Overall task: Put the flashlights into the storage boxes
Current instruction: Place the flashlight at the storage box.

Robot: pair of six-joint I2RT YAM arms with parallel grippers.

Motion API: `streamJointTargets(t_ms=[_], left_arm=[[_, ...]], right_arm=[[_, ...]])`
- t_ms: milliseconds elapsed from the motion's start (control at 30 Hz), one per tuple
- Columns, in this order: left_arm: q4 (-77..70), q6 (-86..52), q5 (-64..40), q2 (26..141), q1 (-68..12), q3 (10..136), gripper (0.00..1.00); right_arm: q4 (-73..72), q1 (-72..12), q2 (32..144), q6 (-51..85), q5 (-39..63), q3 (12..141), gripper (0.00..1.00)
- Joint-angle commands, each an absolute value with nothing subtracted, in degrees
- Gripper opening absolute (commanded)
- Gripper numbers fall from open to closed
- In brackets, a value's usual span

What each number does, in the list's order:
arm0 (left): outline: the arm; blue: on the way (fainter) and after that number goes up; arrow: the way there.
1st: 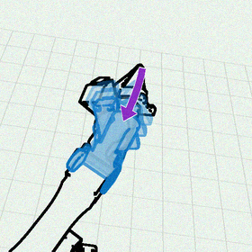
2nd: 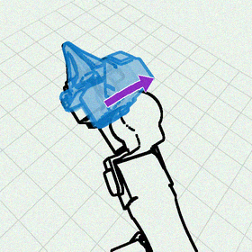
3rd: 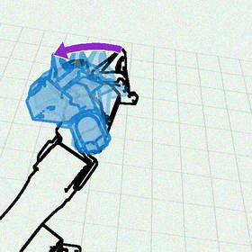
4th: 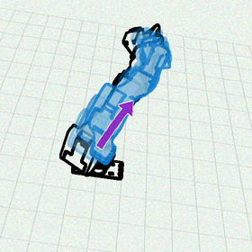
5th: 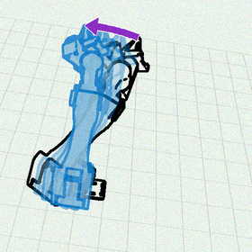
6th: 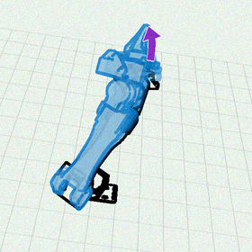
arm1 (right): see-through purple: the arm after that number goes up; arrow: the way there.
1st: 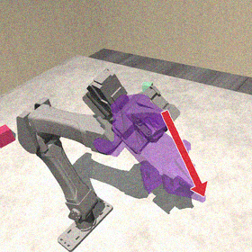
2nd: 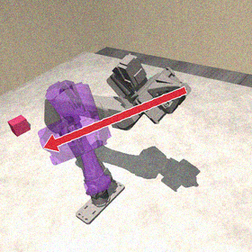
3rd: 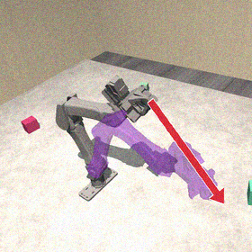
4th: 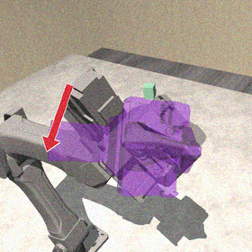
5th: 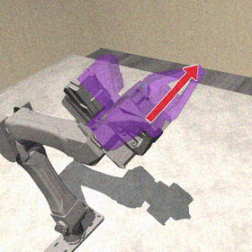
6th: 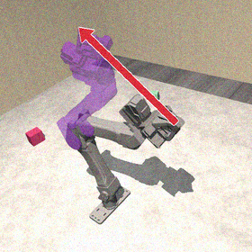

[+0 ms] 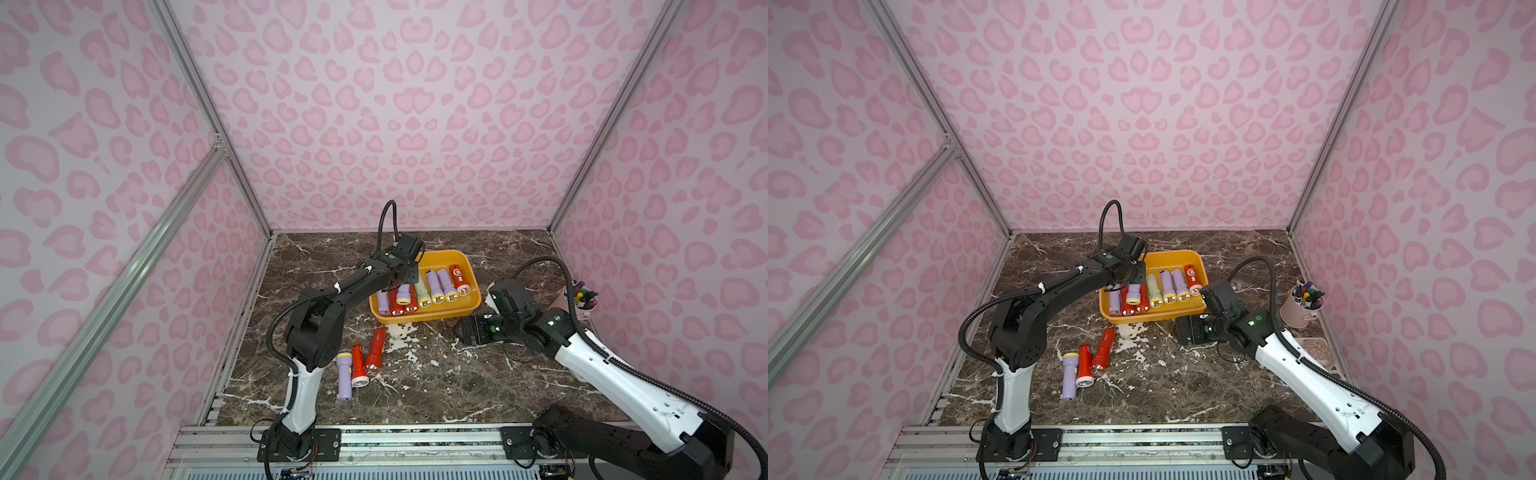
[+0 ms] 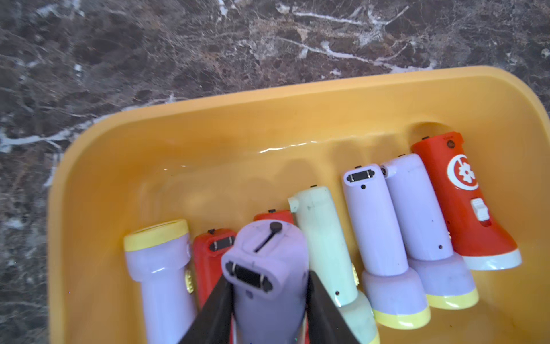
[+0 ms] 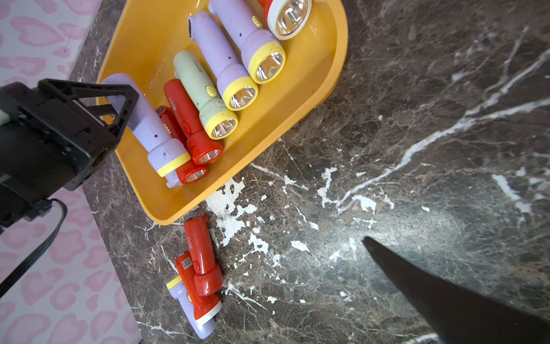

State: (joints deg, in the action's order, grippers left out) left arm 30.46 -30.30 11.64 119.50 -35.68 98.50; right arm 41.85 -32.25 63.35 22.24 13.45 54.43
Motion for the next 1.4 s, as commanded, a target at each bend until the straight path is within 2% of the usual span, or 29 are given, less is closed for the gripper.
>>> streamJointTargets(t_ms=[0, 267, 500, 733, 1000, 1133, 1367], left_arm=[[26.73, -32.72, 9.32, 120.94, -35.51, 98.90, 0.11], [26.93, -33.61, 9.88, 121.30, -35.50, 96.73, 0.10], [24.30, -36.06, 10.89, 116.92, -35.51, 89.46, 0.10], [25.20, -36.21, 10.33, 115.26, -35.63, 89.16, 0.26], [27.69, -35.34, 12.02, 110.77, -37.07, 89.56, 0.32], [29.59, -35.16, 13.76, 107.48, -37.60, 88.94, 0.32], [32.12, -35.83, 18.55, 96.66, -39.27, 80.54, 0.34]], right_arm=[[39.87, -31.29, 64.82, 20.70, 14.79, 54.32, 0.99], [39.01, -30.43, 66.44, 20.02, 15.78, 54.18, 0.99], [38.88, -30.09, 65.34, 20.07, 16.13, 53.24, 0.99], [39.50, -30.00, 63.43, 20.24, 16.04, 52.92, 0.99], [40.73, -29.99, 60.59, 20.89, 15.56, 53.00, 0.99], [41.22, -30.03, 59.25, 21.49, 15.75, 53.09, 0.99], [41.66, -31.06, 56.21, 23.05, 15.70, 52.26, 0.99]])
